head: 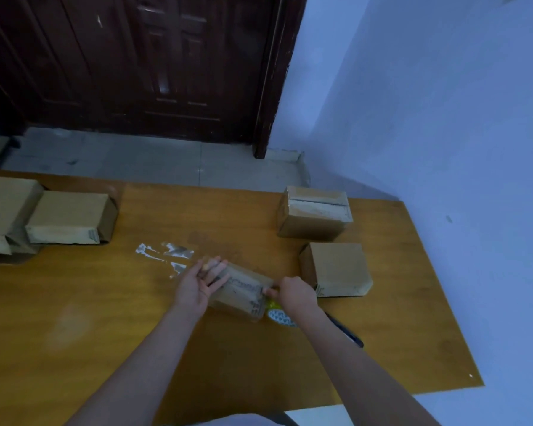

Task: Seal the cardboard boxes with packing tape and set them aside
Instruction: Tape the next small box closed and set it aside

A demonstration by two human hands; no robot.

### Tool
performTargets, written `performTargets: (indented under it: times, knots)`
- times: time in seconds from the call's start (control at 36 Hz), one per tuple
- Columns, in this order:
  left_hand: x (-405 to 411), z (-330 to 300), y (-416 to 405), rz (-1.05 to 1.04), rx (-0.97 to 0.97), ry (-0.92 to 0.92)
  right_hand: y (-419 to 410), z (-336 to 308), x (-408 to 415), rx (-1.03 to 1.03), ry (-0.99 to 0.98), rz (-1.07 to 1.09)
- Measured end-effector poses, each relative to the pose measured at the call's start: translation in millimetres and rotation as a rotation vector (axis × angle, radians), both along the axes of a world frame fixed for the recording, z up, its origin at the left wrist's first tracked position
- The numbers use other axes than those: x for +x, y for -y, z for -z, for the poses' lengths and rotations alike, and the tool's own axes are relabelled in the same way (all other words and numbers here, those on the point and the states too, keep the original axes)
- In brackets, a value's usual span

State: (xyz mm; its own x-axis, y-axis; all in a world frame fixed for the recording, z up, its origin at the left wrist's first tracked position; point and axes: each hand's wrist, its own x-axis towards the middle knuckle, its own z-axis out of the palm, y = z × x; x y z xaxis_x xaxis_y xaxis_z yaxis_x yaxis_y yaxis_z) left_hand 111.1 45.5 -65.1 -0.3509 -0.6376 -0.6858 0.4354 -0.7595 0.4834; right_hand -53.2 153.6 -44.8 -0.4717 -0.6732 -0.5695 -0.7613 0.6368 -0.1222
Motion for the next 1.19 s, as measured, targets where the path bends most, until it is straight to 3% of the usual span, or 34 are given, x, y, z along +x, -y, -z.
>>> performTargets:
  times: [0.28,0.44,1.0,1.19]
  knots:
    - [5,-6,3,0.183,-0.557,0.668,-2,5,2,-0.020,0.062,0.063]
    - [17,1,5,0.306,-0.727,0.864,-3,8,3,-0.029,0.073,0.085]
    - [12,15,18,0.388,-0.390,0.820,-4,15,5,-0.032,0.085,0.099]
    - [9,20,16,0.472,-0.371,0.812,-5,16,5,-0.028,0.082,0.079]
